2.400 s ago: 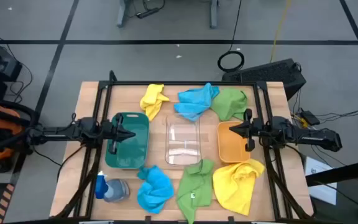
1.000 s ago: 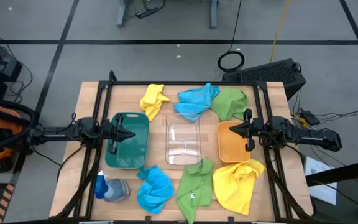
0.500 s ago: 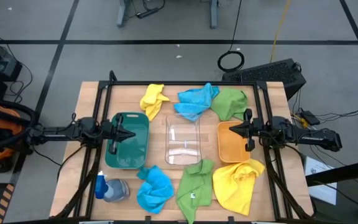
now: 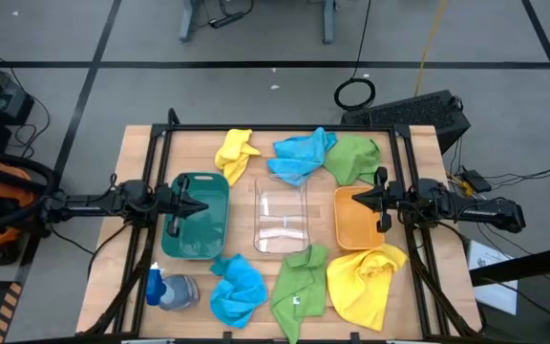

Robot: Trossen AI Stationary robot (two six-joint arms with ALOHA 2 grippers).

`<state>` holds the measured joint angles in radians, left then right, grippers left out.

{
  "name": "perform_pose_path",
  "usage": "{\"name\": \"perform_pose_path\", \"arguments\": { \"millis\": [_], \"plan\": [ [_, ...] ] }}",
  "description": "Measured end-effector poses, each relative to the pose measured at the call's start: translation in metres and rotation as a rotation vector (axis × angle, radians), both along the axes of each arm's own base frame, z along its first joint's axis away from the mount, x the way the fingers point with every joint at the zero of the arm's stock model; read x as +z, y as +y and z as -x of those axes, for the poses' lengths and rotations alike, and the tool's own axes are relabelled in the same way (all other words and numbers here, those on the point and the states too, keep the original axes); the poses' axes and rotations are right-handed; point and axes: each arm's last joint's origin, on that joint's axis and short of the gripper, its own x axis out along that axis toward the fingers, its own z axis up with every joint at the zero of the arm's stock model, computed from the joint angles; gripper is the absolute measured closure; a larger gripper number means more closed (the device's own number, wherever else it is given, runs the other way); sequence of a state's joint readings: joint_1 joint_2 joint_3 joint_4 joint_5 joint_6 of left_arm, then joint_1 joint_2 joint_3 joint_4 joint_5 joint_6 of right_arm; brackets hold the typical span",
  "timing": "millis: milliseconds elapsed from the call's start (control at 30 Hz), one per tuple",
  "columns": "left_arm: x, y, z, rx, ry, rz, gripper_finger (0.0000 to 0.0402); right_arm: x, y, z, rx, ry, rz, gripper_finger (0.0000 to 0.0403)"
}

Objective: Sort microfiber towel by color & place in baskets

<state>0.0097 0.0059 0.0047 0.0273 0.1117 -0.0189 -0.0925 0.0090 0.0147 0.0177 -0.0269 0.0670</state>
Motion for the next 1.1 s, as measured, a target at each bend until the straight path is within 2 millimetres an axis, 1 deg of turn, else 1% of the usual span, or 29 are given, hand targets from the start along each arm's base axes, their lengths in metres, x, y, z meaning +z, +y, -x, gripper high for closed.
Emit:
{"name": "perform_pose_path", "arguments": {
  "millis": [1100],
  "plan": [
    [0.0000, 0.0000, 0.0000, 0.000, 0.000, 0.000, 0.0398, 0.0013, -0.0001, 0.0000, -0.002, -0.014, 0.001, 0.0403]
  ]
}}
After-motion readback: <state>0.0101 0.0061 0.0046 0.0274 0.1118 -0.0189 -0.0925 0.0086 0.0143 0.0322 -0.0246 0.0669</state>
